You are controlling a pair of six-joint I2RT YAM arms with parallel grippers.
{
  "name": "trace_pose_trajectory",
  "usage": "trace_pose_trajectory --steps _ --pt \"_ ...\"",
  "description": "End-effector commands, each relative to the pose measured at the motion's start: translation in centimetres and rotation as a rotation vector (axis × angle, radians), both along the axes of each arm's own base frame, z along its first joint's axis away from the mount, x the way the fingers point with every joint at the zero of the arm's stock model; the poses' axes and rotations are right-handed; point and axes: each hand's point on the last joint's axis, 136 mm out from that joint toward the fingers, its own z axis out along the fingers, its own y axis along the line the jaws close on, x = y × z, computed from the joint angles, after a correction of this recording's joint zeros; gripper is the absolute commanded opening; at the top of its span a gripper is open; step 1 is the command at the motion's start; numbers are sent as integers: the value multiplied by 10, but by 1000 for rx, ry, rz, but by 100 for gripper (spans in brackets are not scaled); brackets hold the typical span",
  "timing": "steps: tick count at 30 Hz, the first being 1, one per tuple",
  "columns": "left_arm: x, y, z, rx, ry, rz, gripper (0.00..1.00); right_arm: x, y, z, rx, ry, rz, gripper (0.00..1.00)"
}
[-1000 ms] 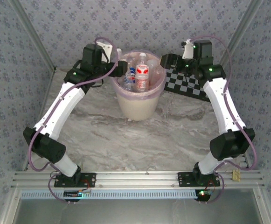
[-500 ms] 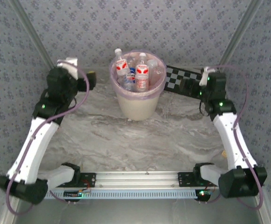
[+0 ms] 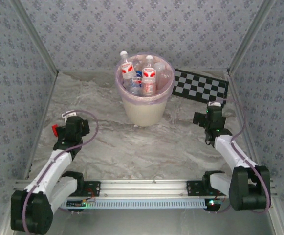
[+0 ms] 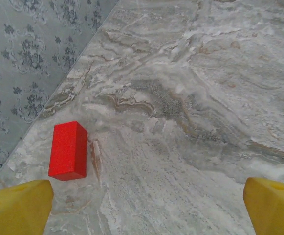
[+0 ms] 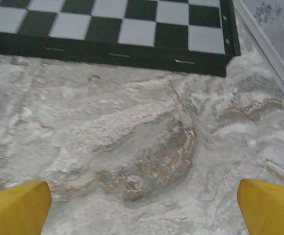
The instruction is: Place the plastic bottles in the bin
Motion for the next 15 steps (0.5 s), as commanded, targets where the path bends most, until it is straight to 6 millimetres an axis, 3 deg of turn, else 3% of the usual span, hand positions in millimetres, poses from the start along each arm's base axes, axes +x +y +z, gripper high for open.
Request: trace_pose_trajectory --steps 1,6,15 --pt "24 1 16 -35 -164 15 100 11 -13 5 -33 -88 -62 100" --pt "47 -12 -9 -18 -131 -71 100 20 -10 -22 9 -96 -57 100" --pt "97 -22 -15 35 -132 -159 100 49 -11 -13 -41 -168 -22 100"
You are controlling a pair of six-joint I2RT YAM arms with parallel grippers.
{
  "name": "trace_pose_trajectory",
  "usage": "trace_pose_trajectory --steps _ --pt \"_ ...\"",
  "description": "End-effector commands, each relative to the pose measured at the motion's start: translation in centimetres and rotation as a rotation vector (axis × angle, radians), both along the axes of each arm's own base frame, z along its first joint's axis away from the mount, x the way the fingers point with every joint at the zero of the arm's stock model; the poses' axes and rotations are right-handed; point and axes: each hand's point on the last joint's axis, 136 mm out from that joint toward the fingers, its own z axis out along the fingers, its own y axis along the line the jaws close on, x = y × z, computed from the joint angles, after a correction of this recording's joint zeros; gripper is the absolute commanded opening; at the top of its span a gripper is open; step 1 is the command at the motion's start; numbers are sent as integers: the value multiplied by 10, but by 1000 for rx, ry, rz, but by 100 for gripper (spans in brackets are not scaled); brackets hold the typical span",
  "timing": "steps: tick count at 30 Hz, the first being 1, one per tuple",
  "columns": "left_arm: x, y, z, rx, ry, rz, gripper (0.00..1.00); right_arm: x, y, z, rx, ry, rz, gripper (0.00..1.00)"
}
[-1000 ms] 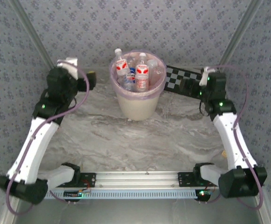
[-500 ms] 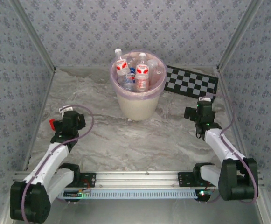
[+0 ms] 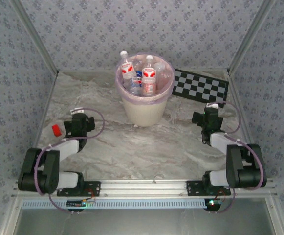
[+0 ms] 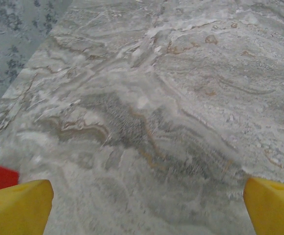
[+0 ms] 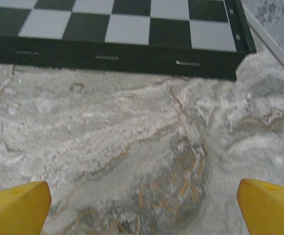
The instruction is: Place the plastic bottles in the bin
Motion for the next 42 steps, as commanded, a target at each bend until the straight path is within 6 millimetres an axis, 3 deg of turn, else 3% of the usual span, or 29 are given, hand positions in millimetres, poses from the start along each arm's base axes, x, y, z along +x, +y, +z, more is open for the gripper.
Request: trace_pose_trajectory --steps 1,6,9,11,14,16,17,42 --pt "40 -10 33 22 -122 -69 100 19 -3 19 -33 -85 14 100" --pt "54 -13 27 68 -158 -110 100 25 9 20 -61 -90 100 100" --pt "52 -9 26 30 -153 -103 100 25 9 20 -103 -158 125 100" --pt "49 -9 25 5 -170 -116 100 25 5 5 -88 -223 122 100" --pt "51 -7 14 -92 -223 -183 100 20 5 4 -88 -209 114 100" --pt "48 -13 7 -106 -144 -214 100 21 -1 2 -70 -175 86 100" --pt "51 -13 14 -98 -213 -220 100 21 -2 3 -66 -184 85 100" --pt "50 -12 11 -107 -176 -217 100 23 1 4 -82 -184 93 100"
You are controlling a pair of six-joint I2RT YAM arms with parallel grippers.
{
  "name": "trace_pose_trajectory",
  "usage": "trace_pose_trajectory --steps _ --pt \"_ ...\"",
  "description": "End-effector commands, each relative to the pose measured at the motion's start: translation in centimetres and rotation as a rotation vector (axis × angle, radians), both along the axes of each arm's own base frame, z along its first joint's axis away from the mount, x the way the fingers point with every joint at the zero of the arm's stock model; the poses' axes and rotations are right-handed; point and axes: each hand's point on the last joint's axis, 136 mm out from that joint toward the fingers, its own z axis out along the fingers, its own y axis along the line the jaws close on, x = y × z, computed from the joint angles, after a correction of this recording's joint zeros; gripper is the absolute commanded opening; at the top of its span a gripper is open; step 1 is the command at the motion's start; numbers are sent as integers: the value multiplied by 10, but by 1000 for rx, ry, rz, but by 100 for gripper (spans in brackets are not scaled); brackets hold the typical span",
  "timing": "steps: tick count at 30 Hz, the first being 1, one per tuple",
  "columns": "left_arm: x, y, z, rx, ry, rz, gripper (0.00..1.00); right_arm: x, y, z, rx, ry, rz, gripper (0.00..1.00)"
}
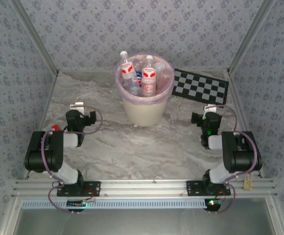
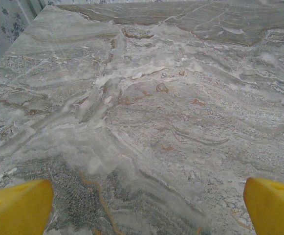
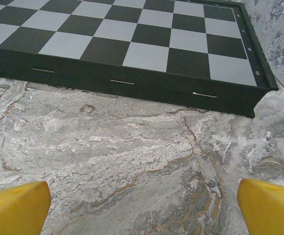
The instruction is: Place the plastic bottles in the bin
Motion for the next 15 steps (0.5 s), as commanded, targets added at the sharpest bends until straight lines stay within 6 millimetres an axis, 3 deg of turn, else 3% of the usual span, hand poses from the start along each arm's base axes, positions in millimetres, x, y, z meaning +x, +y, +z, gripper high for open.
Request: trace_pose_trajectory --steps 1,15 --pt "4 -2 9 -13 -36 -12 100 8 1 14 -11 -46 3 100" --pt "5 -1 9 -20 -36 -8 100 9 1 14 -10 -43 4 100"
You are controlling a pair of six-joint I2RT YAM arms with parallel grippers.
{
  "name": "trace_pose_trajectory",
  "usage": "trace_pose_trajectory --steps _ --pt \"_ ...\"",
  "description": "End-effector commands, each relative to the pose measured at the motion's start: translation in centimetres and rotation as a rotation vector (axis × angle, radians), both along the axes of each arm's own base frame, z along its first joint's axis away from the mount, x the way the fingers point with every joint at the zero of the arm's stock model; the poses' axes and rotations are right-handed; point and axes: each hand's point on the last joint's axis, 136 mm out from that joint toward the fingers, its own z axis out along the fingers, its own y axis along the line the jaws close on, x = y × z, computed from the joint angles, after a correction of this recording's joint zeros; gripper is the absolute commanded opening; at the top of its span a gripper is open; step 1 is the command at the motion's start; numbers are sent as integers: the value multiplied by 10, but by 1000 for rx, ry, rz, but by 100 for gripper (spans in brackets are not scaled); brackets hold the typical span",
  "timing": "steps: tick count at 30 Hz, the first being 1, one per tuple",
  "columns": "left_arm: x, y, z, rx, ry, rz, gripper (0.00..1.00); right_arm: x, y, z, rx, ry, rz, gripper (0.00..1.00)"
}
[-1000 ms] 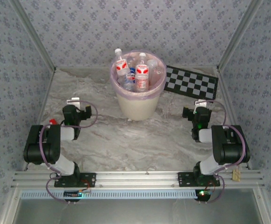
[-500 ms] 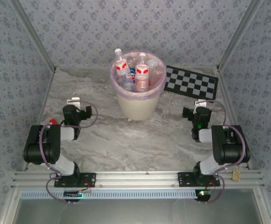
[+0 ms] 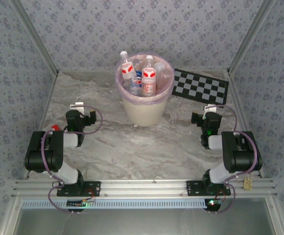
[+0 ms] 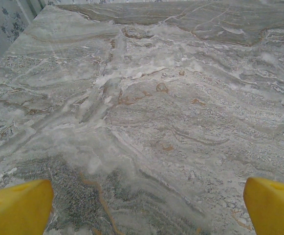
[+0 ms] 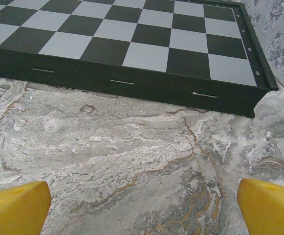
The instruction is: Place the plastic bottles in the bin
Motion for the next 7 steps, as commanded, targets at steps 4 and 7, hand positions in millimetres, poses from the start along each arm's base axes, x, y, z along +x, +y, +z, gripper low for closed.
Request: trace_pose_trajectory --steps 4,7 --pt "5 -2 9 -20 -36 -9 100 9 1 14 -8 -42 6 100" --pt "5 -1 9 -20 -36 -9 100 8 1 14 -8 -45 7 100"
